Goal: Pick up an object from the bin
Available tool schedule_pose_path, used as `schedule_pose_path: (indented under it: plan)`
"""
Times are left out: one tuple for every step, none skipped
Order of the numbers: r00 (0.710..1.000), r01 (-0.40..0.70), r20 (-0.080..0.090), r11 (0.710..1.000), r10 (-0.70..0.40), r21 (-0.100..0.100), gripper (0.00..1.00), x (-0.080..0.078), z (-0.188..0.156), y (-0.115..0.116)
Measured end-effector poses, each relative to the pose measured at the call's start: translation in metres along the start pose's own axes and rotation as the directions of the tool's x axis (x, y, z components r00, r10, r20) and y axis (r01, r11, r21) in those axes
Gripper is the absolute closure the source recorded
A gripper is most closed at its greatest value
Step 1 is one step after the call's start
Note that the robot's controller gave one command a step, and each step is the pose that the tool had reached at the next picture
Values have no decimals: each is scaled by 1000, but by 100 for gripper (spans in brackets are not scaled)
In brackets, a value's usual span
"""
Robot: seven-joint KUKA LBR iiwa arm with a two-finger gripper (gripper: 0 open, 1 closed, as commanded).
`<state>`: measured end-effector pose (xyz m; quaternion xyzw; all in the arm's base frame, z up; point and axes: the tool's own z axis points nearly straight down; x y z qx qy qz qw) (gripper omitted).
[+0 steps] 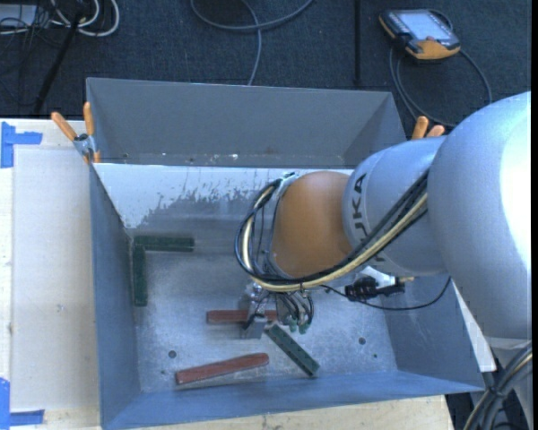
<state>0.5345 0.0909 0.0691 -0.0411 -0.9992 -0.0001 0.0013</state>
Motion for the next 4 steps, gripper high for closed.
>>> schedule_pose_path:
  plan:
    - [1000,-11,-4,1000,11,1,100,-10,-56,2]
    - [1000,-15,3,1000,15,-1,100,-13,-70,1]
    - [998,-67,3,998,67,0,100,-40,-74,-27]
    - [998,-57,3,998,57,0,100,-4,-191,25]
